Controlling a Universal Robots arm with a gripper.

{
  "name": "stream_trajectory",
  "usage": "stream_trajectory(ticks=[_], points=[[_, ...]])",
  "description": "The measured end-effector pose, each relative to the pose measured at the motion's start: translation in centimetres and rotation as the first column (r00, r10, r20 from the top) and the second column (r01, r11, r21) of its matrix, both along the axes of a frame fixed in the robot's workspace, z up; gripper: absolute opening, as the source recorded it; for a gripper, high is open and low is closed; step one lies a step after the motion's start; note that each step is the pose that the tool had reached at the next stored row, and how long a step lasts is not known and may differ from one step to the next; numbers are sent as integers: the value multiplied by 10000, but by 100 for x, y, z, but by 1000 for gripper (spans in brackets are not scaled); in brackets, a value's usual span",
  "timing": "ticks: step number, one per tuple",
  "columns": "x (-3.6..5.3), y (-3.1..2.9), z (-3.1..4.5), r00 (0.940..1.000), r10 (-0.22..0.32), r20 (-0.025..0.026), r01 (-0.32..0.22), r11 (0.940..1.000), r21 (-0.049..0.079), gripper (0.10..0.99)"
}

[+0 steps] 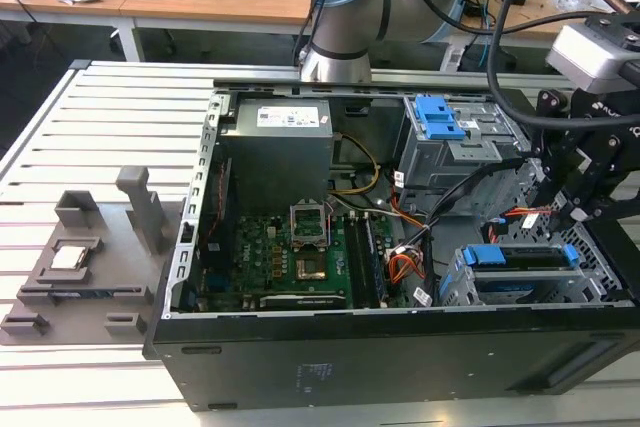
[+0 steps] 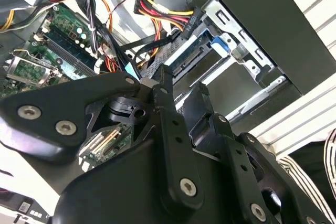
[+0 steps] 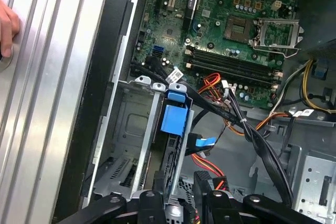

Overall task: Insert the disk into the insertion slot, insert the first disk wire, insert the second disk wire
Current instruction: 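Insert the first disk wire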

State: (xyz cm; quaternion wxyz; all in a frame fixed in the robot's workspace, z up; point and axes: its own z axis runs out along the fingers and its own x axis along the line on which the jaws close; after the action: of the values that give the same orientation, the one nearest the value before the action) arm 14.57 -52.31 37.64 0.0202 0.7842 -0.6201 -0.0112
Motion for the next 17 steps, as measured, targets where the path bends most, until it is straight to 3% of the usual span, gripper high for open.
stream_trajectory(ticks=[5, 8, 17], points=[[43, 102, 0, 10000, 3, 0, -3, 10000, -19, 361], [87, 131, -2, 10000, 10, -4, -10, 10000, -25, 361], [199, 140, -80, 10000, 34, -39, -34, 9999, -114, 361]])
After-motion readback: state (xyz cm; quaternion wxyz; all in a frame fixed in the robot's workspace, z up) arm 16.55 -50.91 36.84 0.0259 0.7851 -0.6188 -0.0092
